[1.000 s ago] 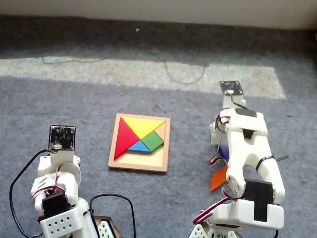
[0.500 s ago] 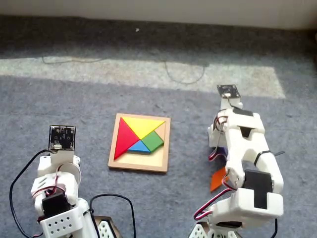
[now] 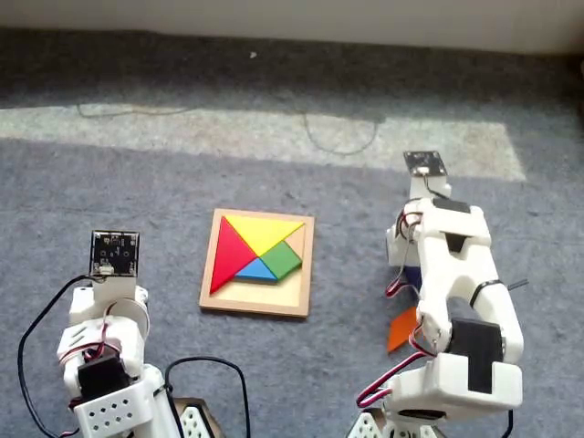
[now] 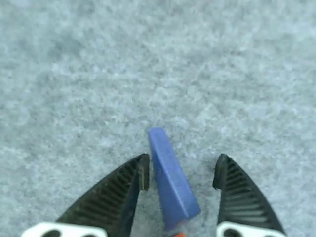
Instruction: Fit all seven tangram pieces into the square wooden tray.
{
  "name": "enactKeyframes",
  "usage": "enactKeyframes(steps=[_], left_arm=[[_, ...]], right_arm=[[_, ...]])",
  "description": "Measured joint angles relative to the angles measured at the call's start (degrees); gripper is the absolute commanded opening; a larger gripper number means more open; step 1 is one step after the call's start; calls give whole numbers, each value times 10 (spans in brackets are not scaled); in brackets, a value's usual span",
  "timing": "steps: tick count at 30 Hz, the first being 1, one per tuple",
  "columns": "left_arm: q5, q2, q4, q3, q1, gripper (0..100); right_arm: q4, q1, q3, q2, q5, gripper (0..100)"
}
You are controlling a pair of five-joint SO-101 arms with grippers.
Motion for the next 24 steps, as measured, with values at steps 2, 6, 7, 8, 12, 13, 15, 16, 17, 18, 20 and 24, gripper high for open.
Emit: enactKeyframes(steps=[2,6,7,8,12,13,15,16,17,18,20,24], left_arm=[[0,0,0,0,0,8],[0,0,0,0,0,8],[0,0,0,0,0,8],[0,0,0,0,0,8],[0,0,0,0,0,8],[0,0,0,0,0,8],[0,0,0,0,0,8],[0,0,0,0,0,8],[0,0,0,0,0,8],[0,0,0,0,0,8],[0,0,0,0,0,8],[0,0,0,0,0,8]], right_arm=[[-1,-1,16,-18,0,101],[-1,-12,31,-37,0,32],[-1,-16,33,-39,0,24],[-1,-17,33,-39,0,20],[-1,-17,33,-39,0,15],[-1,-17,33,-39,0,14],[-1,-17,33,-39,0,4],[-1,-17,33,-39,0,5],[-1,-17,33,-39,0,5],[-1,-17,33,-39,0,5],[6,-17,33,-52,0,5],[48,-18,33,-118,0,5]])
